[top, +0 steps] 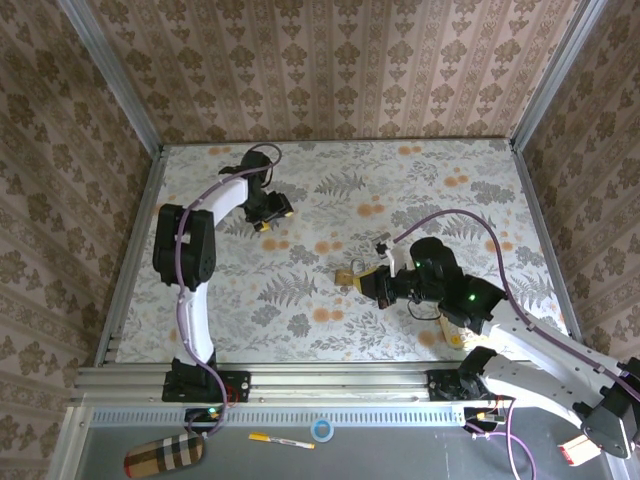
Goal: Unlock with the key
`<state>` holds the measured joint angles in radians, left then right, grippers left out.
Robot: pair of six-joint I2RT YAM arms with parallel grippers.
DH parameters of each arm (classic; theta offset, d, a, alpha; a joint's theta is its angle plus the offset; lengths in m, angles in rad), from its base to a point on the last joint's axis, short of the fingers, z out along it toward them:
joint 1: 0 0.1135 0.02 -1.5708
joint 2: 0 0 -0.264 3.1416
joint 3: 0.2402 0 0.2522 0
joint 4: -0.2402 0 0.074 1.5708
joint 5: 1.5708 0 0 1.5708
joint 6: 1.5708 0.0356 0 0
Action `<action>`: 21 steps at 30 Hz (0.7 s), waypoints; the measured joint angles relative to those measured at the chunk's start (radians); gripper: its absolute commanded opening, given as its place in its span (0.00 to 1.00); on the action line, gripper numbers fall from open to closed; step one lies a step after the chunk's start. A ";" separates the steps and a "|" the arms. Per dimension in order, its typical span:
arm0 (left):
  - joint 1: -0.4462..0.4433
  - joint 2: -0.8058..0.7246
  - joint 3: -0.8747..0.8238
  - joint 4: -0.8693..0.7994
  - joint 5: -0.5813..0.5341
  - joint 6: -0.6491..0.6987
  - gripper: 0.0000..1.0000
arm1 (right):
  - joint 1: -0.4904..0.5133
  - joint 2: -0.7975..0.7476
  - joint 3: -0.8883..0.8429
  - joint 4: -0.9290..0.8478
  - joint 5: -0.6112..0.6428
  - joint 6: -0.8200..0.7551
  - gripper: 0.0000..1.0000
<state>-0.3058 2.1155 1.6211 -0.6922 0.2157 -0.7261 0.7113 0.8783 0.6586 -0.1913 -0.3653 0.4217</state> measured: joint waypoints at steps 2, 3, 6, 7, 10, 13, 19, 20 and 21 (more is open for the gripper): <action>0.001 0.029 0.034 -0.018 -0.014 -0.005 0.66 | 0.000 -0.016 -0.007 0.000 0.000 0.000 0.00; 0.002 0.045 0.055 -0.030 -0.020 -0.007 0.65 | 0.000 -0.025 -0.012 0.000 0.000 0.000 0.00; 0.003 0.095 0.125 -0.061 -0.038 -0.007 0.65 | 0.000 -0.045 -0.023 0.000 -0.001 0.000 0.00; 0.004 0.113 0.153 -0.072 -0.045 -0.007 0.65 | 0.000 -0.050 -0.027 0.000 -0.001 0.000 0.00; 0.006 0.156 0.216 -0.096 -0.059 -0.006 0.63 | 0.000 -0.060 -0.037 0.000 -0.001 0.000 0.00; 0.006 0.190 0.275 -0.143 -0.065 0.003 0.60 | 0.000 -0.070 -0.045 -0.001 -0.001 0.000 0.00; 0.005 0.254 0.395 -0.204 -0.089 0.047 0.58 | 0.000 -0.090 -0.048 0.000 -0.008 0.001 0.00; 0.005 0.267 0.418 -0.211 -0.093 0.054 0.58 | 0.000 -0.090 -0.050 0.000 -0.008 0.001 0.00; 0.004 0.279 0.443 -0.216 -0.097 0.061 0.58 | 0.000 -0.090 -0.051 0.000 -0.008 0.001 0.00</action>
<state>-0.3016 2.3947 2.0640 -0.9085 0.1188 -0.6647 0.7113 0.7887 0.6075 -0.1917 -0.3733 0.4225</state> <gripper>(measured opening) 0.582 0.065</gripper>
